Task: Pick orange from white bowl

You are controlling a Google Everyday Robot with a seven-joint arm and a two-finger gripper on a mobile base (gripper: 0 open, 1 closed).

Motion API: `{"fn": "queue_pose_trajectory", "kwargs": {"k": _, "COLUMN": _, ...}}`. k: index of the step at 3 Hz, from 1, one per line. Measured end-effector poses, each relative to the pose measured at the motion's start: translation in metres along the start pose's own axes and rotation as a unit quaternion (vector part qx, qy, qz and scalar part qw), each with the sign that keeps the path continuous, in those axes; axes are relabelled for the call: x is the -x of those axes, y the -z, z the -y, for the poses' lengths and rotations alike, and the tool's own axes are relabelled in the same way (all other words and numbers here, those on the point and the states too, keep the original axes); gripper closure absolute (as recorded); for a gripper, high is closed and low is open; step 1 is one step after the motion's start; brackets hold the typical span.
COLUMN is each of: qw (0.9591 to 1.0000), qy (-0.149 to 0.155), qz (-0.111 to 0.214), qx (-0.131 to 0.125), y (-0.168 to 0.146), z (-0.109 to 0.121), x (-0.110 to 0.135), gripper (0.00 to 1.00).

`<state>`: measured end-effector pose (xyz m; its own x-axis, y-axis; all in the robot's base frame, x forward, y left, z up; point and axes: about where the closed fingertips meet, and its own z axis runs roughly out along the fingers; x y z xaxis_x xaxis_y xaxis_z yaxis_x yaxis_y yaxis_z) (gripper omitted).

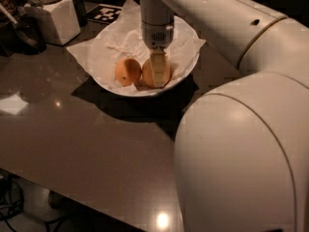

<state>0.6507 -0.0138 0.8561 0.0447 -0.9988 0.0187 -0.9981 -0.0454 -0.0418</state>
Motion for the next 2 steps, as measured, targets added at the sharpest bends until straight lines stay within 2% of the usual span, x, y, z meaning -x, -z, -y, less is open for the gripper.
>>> {"fn": "queue_pose_trajectory", "kwargs": {"k": 1, "qw": 1.0000, "qy": -0.002, "qz": 0.004, "qx": 0.005, "y": -0.0037, "z": -0.0020, "x": -0.0066, "gripper": 0.42}}
{"fn": "queue_pose_trajectory", "kwargs": {"k": 2, "qw": 1.0000, "qy": -0.002, "qz": 0.004, "qx": 0.005, "y": -0.0037, "z": -0.0020, "x": -0.0066, "gripper": 0.73}}
